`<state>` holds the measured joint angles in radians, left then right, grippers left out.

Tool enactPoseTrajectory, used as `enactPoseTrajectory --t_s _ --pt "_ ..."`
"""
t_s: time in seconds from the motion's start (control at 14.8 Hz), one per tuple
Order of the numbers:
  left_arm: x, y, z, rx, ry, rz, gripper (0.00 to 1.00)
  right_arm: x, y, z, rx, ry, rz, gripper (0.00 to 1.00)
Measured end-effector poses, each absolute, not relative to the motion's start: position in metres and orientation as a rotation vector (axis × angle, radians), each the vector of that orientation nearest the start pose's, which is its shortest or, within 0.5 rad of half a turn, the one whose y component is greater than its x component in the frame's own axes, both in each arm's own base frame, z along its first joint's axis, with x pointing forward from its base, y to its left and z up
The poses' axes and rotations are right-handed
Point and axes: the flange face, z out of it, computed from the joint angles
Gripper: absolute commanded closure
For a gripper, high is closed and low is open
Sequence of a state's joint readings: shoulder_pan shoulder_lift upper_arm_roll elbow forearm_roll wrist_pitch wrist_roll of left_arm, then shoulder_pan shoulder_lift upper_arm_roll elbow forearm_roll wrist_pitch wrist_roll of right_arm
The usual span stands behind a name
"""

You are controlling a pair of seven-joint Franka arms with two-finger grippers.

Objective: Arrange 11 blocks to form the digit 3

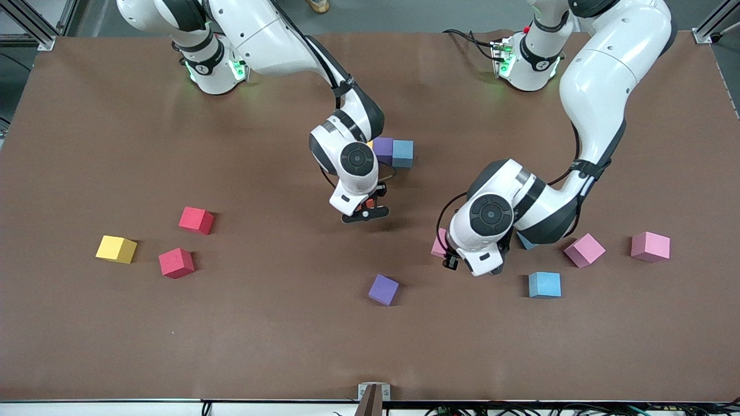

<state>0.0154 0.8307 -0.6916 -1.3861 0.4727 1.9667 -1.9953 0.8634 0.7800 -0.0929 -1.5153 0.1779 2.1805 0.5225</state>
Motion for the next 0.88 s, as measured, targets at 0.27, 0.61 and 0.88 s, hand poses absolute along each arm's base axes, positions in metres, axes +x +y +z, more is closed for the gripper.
enactPoseTrajectory --t_s 0.27,0.61,0.88 --pt "0.616 -0.347 0.26 -2.379 -1.966 0.146 0.92 0.489 0.499 0.192 -3.138 -0.212 0.21 0.73" --pt "0.583 -0.37 0.263 -2.274 -2.073 0.149 0.92 0.487 0.5 0.192 -3.147 -0.155 0.216 0.73" --pt "0.559 -0.38 0.257 -2.253 -2.122 0.137 0.92 0.482 0.503 0.192 -3.146 -0.159 0.225 0.69"
